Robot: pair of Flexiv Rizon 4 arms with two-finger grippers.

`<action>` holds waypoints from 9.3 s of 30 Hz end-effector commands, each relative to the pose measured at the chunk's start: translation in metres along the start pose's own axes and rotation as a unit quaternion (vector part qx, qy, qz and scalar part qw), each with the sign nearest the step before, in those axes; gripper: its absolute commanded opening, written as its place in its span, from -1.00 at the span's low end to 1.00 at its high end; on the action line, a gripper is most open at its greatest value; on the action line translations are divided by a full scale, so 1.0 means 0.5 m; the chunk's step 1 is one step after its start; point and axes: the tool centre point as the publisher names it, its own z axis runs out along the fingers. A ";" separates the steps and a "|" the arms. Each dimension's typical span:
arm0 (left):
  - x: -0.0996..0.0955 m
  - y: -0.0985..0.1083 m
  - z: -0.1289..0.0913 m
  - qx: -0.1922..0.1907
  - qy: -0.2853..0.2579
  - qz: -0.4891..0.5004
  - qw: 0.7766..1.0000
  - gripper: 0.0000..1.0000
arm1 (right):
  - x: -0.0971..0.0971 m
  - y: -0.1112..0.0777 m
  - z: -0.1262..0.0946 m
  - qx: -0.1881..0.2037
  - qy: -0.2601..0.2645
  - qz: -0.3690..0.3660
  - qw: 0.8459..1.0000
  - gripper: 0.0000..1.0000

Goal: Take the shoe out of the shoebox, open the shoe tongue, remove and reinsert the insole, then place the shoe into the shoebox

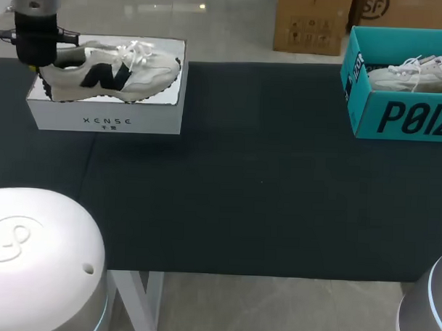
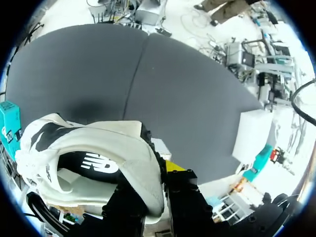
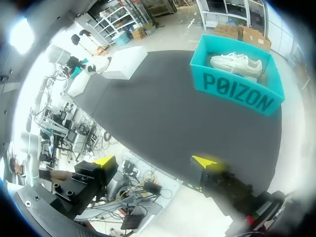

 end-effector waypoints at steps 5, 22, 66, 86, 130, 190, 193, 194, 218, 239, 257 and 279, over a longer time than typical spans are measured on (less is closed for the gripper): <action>0.087 0.078 0.064 0.005 -0.016 0.041 0.999 -1.00 | -0.001 0.002 0.000 0.002 0.000 0.000 1.000 1.00; 0.051 0.219 0.132 -0.009 -0.023 0.099 0.995 -1.00 | -0.001 0.002 0.000 0.002 0.000 0.000 1.000 1.00; -0.072 0.211 0.285 0.008 0.019 0.009 1.000 -1.00 | -0.001 0.002 0.000 0.002 0.000 0.000 1.000 1.00; -0.050 0.130 0.317 0.028 0.011 0.048 0.998 -1.00 | -0.001 0.002 0.000 0.002 0.000 0.000 1.000 1.00; -0.085 0.155 0.398 0.018 0.012 0.060 0.998 1.00 | -0.001 0.002 0.000 0.002 0.000 0.000 1.000 1.00; -0.257 0.043 -0.123 0.016 -0.098 0.073 0.992 1.00 | -0.002 0.022 -0.001 0.005 -0.012 -0.009 1.000 1.00; -0.257 0.043 -0.123 0.016 -0.098 0.073 0.992 1.00 | -0.008 0.088 0.010 0.025 -0.071 -0.018 0.997 1.00; -0.257 0.043 -0.123 0.016 -0.098 0.073 0.992 1.00 | -0.014 0.112 0.014 0.028 -0.086 -0.020 0.996 1.00; -0.257 0.043 -0.123 0.016 -0.098 0.073 0.992 1.00 | -0.236 0.349 0.080 0.086 -0.198 0.013 0.976 1.00; -0.257 0.043 -0.123 0.016 -0.098 0.073 0.992 1.00 | -0.236 0.349 0.080 0.086 -0.198 0.013 0.976 1.00; -0.257 0.043 -0.123 0.016 -0.098 0.073 0.992 1.00 | -0.499 0.495 0.100 0.058 -0.263 0.112 0.957 1.00; -0.257 0.043 -0.123 0.016 -0.098 0.073 0.992 1.00 | -0.748 0.595 0.151 0.051 -0.275 0.115 0.953 1.00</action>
